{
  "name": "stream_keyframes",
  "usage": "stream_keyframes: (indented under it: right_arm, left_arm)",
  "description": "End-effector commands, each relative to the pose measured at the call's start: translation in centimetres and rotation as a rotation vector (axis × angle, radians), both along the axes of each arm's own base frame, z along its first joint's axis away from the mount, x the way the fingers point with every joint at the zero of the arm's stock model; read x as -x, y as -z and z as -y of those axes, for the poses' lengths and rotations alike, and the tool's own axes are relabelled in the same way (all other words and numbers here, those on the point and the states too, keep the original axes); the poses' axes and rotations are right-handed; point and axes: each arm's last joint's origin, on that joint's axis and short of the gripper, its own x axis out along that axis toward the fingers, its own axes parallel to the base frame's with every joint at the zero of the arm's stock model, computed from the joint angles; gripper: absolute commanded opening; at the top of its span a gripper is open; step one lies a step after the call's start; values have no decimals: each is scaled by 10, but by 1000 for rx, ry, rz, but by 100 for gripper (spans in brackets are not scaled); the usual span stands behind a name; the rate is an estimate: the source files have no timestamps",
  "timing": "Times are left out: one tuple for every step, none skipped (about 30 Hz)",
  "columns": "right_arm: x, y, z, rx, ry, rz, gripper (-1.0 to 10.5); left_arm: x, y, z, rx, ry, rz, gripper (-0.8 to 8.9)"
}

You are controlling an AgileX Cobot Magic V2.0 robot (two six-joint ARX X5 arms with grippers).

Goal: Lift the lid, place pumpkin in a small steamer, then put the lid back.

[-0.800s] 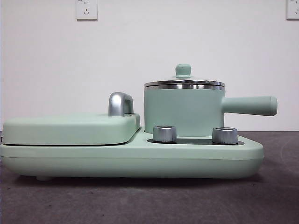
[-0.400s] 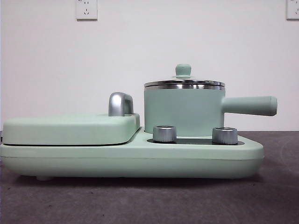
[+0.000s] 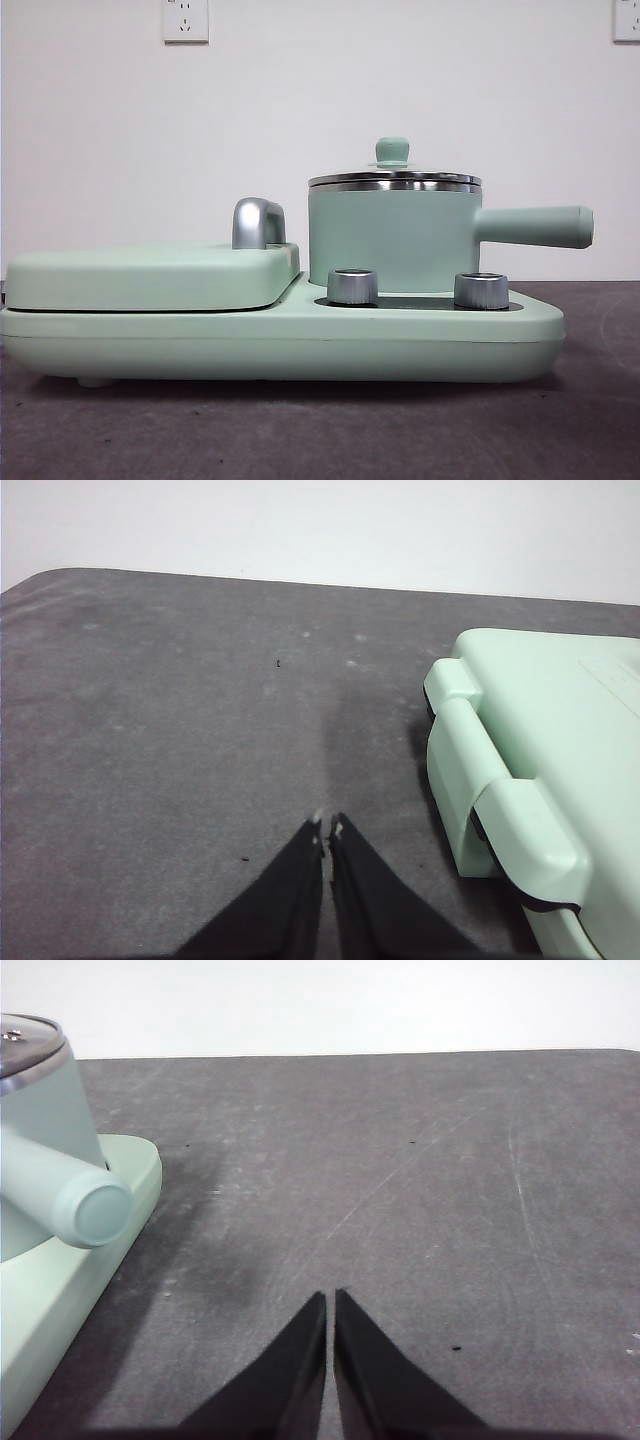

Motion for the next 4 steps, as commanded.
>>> stream_keyframes:
  right_arm:
    - [0,0,0,9,1,8,11]
    - [0,0,0,9,1,8,11]
    - [0,0,0,9,1,8,11]
    - [0,0,0,9,2,8,11]
  left_arm:
    - [-1,7,0,-13,0,-26,19]
    - [-1,7,0,-13,0,-26,19]
    - [-1,7,0,-13,0,-26,19]
    - [-1,7,0,-13,0,-26,19]
